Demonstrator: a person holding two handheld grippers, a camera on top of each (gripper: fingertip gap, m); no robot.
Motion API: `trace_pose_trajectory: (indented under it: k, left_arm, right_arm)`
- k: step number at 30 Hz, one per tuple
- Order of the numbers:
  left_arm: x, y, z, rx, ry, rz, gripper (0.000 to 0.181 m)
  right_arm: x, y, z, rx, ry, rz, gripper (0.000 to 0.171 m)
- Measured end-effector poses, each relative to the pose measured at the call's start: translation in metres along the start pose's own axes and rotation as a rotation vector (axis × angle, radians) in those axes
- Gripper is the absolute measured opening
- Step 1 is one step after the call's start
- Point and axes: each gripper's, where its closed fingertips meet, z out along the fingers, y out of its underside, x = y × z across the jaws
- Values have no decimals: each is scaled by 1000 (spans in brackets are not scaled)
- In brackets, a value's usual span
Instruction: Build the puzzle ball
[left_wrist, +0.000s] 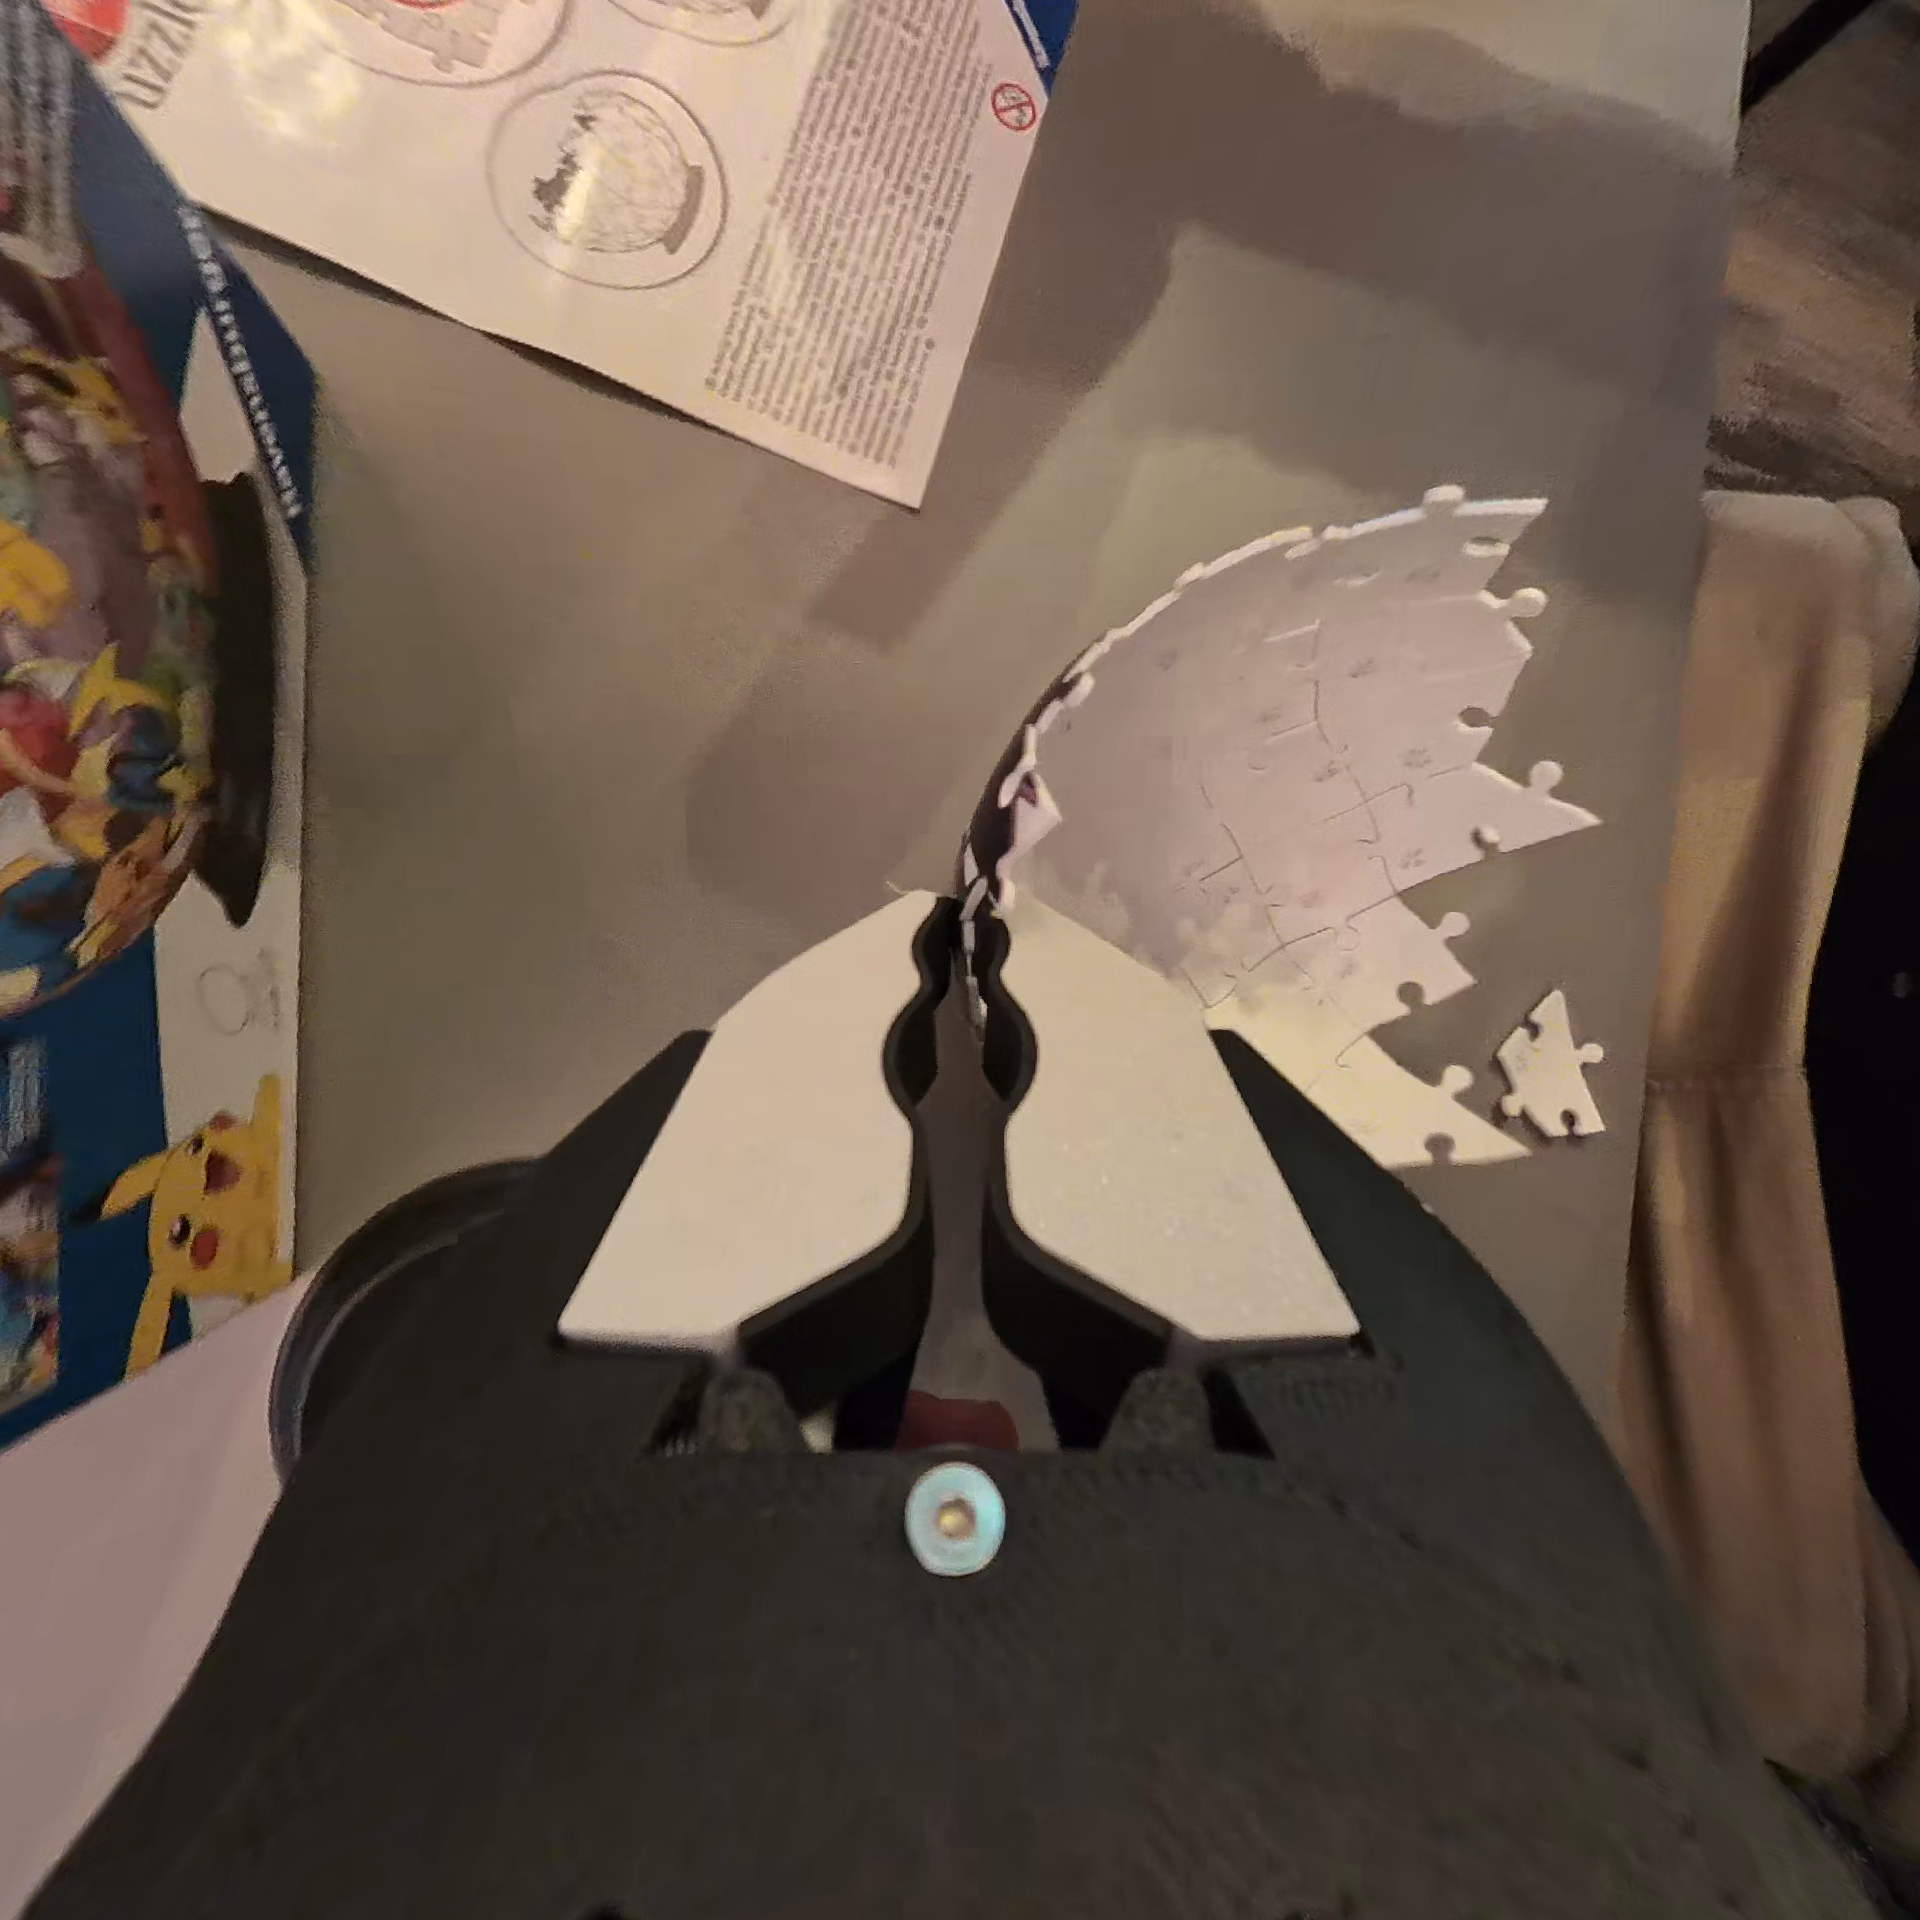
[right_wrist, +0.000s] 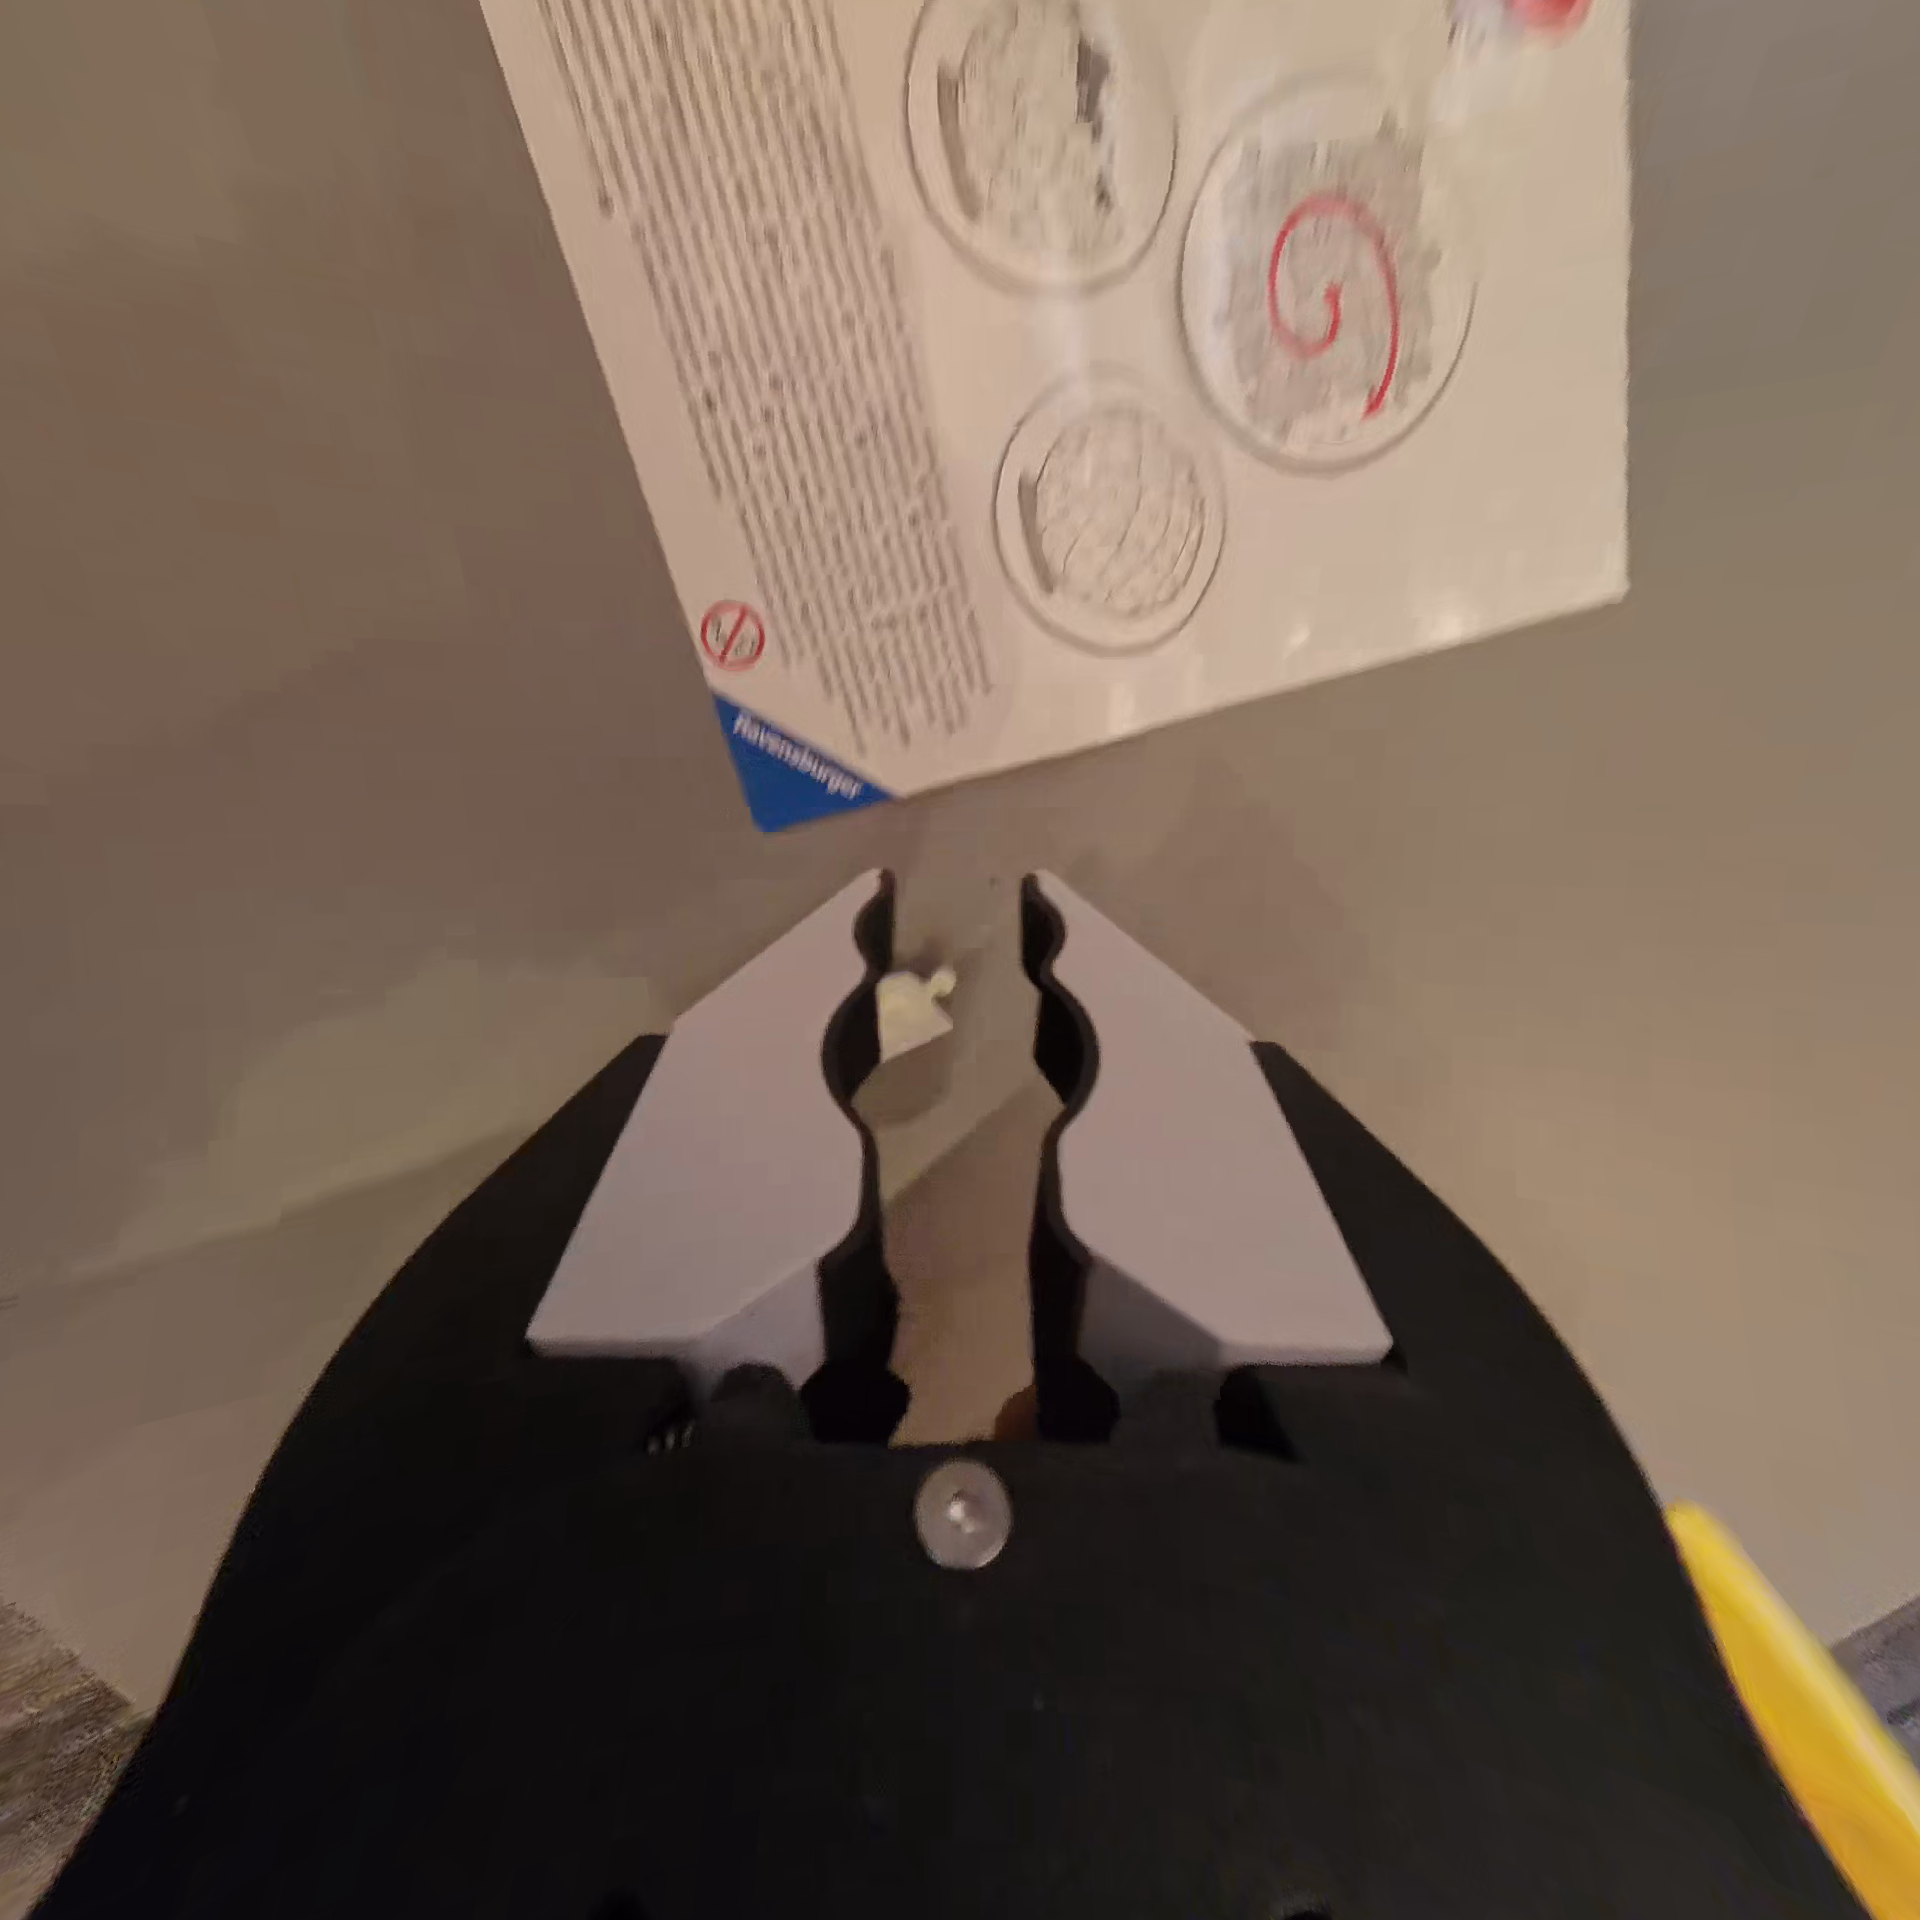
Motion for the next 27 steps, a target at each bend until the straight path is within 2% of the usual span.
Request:
trace_pose_trajectory:
  k: [2, 4, 8, 11, 15, 21, 27]
  left_arm:
    - [1, -4, 7, -29, 26, 14, 2]
    - [2, -9, 12, -50, 56, 25, 2]
    - [0, -19, 19, -88, 79, 48, 4]
    - [-2, -24, 20, -95, 90, 48, 10]
    - [-8, -27, 19, -78, 72, 26, 18]
    - [-4, -24, 17, -75, 63, 39, 10]
    - [-5, -30, 24, -79, 31, 78, 6]
  right_arm:
    - [-8, 21, 4, -28, -20, 42, 42]
    - [-12, 29, 5, -32, -29, 60, 42]
    - [-18, 28, 6, -22, -70, 113, 35]
    - [-19, 26, 8, -25, -55, 142, 10]
    - [-20, 24, 8, 33, -50, 209, 0]
    - [-29, 22, 6, 76, -31, 256, 0]
    - [-62, 12, 2, 127, -67, 238, 0]
